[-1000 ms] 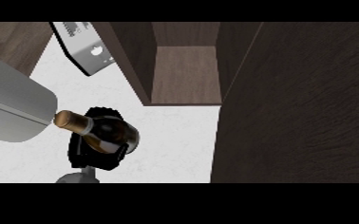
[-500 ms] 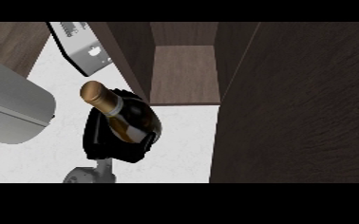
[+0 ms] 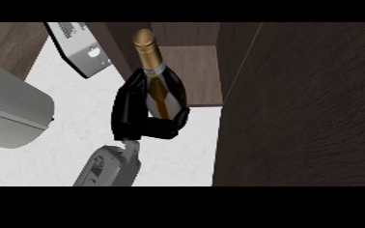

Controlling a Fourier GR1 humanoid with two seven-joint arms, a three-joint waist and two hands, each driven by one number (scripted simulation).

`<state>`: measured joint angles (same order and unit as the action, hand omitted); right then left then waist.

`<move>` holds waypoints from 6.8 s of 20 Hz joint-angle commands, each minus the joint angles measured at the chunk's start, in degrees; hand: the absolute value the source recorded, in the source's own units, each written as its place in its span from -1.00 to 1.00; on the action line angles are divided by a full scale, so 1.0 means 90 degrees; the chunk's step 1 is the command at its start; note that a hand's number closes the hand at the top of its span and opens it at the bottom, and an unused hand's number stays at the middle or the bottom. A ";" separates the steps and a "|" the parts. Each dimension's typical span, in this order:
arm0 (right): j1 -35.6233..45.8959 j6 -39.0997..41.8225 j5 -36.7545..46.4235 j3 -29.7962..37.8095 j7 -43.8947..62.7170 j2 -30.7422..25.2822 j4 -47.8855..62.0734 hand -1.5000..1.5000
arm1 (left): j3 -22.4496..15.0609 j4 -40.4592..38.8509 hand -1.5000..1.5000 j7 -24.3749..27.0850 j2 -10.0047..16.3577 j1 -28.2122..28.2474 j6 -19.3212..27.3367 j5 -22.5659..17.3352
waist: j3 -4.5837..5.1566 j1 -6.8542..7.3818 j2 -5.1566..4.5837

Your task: Pick up the wine, place it into the cabinet and close the cabinet

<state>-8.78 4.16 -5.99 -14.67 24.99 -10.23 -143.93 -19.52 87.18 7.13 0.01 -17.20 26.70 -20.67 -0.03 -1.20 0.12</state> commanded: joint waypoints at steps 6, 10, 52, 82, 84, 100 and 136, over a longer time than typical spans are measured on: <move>-0.0351 -0.0022 -0.0718 0.0130 0.0527 0.0109 -0.1167 -1.00 | -0.0227 -0.1192 1.00 0.0279 -0.0002 -0.0813 0.0751 -0.0107 | 0.0002 0.0006 -0.0004; -0.0681 0.0201 -0.0860 0.0117 0.0403 0.0070 -0.1355 -1.00 | -0.0044 -0.2064 1.00 0.0547 -0.0002 -0.1309 0.0577 -0.0412 | 0.0001 -0.0081 -0.0007; -0.0435 0.0550 -0.0922 0.0282 0.0374 0.0396 -0.0905 -1.00 | 0.0276 -0.7257 1.00 0.2432 0.0277 -0.4678 0.0273 -0.3023 | 0.0002 -0.0159 -0.0060; -0.0892 0.0996 -0.0890 0.0114 -0.0089 0.0420 -0.0821 -1.00 | 0.0174 -0.9089 -1.00 0.2666 0.0554 -0.5580 0.0982 -0.2045 | 0.0008 -0.0318 -0.0143; -0.0961 0.1040 -0.0879 0.0098 -0.0097 0.0396 -0.0854 -1.00 | 0.0205 -0.8910 -1.00 0.2767 0.0692 -0.5544 0.0657 -0.2036 | 0.0007 -0.0205 -0.0092; -0.0962 0.0812 -0.0897 0.0344 0.0083 0.0399 -0.1061 -1.00 | 0.0480 -0.7655 -1.00 0.3569 0.0151 -0.4869 -0.0193 -0.1994 | 0.0003 0.0107 0.0012; -0.0820 0.1156 -0.0533 -0.0457 0.0566 -0.0356 -0.1134 1.00 | -0.1966 0.1011 -1.00 0.2193 0.1396 0.1347 0.0937 -0.0720 | 0.0002 0.0181 0.0040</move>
<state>-14.13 10.56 -5.68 -18.27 24.69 -8.55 -144.03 -35.92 90.62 26.32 9.77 -10.05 34.56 -28.62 -0.02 0.30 0.49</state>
